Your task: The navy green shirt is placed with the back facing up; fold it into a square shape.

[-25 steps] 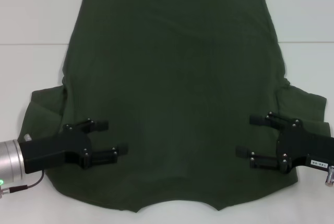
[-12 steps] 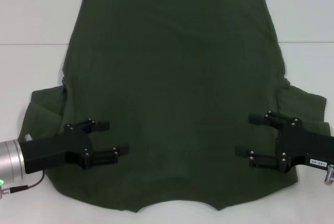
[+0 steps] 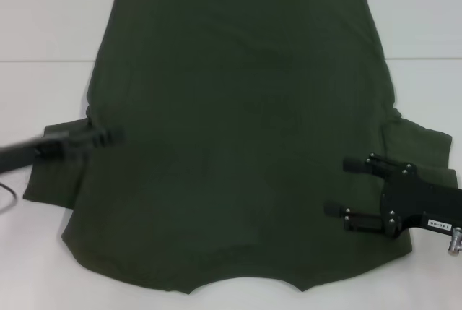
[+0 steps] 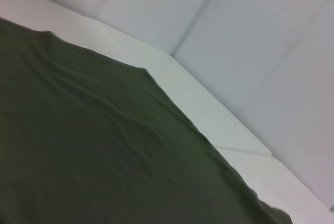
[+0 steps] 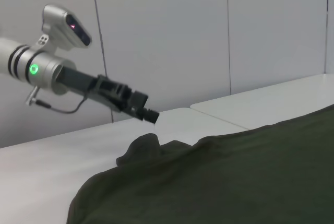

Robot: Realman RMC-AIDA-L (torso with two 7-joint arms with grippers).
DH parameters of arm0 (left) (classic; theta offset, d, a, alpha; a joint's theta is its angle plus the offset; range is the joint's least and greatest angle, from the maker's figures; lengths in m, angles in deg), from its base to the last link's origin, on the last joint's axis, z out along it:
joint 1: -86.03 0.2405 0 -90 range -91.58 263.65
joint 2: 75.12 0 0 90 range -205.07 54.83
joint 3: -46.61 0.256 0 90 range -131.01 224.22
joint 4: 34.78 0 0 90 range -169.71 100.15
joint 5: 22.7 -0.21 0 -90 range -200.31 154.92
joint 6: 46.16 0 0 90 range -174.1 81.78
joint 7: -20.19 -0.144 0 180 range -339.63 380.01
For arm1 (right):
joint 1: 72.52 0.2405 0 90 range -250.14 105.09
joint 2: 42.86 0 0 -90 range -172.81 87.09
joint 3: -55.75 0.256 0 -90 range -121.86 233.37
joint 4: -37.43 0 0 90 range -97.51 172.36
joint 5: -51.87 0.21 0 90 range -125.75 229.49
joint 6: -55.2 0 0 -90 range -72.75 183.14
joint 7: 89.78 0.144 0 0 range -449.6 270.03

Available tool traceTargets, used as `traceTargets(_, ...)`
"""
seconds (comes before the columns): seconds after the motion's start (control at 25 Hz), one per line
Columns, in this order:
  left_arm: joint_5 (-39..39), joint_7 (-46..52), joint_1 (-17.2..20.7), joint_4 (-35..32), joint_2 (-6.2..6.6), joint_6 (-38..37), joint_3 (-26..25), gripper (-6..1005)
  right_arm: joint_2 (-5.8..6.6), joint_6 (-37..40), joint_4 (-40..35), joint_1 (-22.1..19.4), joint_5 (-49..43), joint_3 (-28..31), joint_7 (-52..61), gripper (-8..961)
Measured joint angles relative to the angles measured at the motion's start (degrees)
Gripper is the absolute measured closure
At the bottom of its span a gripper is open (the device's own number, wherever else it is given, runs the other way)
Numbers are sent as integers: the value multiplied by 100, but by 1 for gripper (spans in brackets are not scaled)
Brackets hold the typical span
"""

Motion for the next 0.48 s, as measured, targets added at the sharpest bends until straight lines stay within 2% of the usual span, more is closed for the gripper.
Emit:
traceTargets(0.2,-459,1532,-230,-241,419,291,-51,120,2,0,0,6,0,-34,8,37)
traceTargets(0.36,-1376,2569,-445,-509,580,773,-60,127,-3,-4,2,14,0,-130,11,38)
traceTargets(0.48,-1988,2811,-617,-523,659,927,-53,133,-5,-5,16,15,0,-152,18,38)
